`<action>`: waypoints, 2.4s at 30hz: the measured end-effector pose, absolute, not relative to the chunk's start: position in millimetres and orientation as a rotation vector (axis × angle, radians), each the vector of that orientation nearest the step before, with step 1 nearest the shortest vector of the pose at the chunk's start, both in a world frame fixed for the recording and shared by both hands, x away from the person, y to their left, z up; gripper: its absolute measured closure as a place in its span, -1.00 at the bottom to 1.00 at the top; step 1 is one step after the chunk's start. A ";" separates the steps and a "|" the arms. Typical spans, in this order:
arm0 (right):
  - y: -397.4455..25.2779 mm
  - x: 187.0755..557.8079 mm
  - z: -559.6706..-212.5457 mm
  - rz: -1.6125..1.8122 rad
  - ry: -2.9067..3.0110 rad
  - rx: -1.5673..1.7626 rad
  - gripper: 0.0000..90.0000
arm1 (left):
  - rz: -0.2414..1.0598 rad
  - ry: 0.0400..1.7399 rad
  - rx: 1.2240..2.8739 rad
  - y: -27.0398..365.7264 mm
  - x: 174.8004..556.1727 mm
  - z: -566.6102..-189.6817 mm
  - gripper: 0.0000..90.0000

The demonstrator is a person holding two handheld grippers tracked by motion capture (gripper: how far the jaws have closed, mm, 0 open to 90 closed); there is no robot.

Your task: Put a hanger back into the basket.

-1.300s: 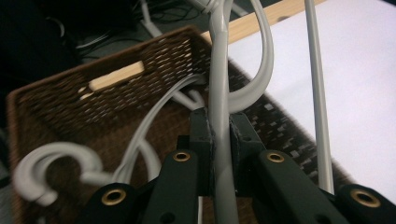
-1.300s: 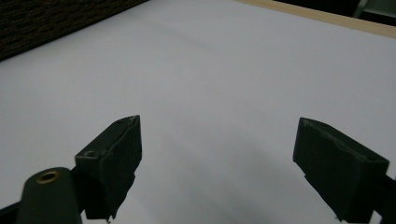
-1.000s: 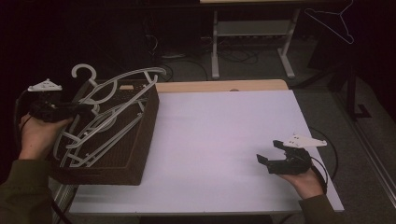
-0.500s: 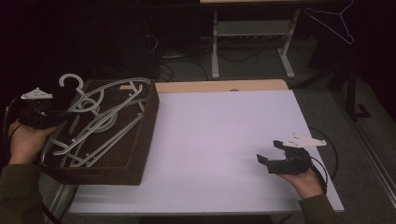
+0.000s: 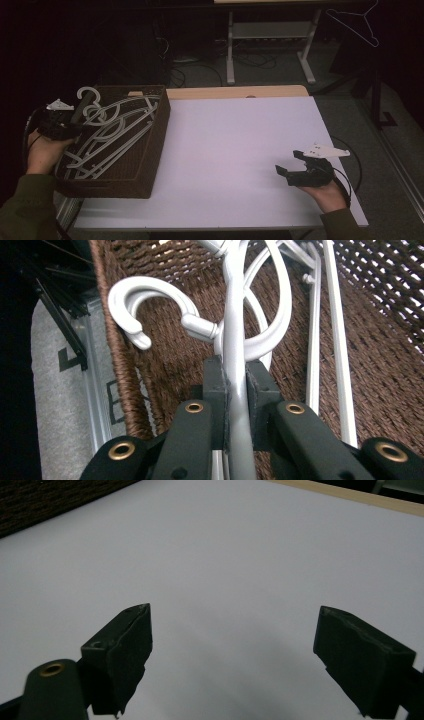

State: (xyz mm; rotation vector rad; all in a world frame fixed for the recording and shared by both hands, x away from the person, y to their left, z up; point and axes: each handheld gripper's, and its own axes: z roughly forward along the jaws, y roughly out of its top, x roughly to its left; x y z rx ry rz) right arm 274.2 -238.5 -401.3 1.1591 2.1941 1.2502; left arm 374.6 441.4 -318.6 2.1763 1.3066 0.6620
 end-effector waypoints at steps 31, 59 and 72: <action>-243.0 273.6 -391.2 1.265 2.158 1.139 -0.66 | 0.452 1.193 1.906 417.2 369.3 -312.3 -0.18; -245.5 284.4 -350.0 1.464 2.037 1.066 -0.83 | 0.299 0.858 1.797 300.9 339.3 -310.4 -0.67; -234.5 295.7 -335.5 1.515 2.013 1.023 -0.99 | 0.292 0.751 1.709 264.7 325.6 -320.4 -0.95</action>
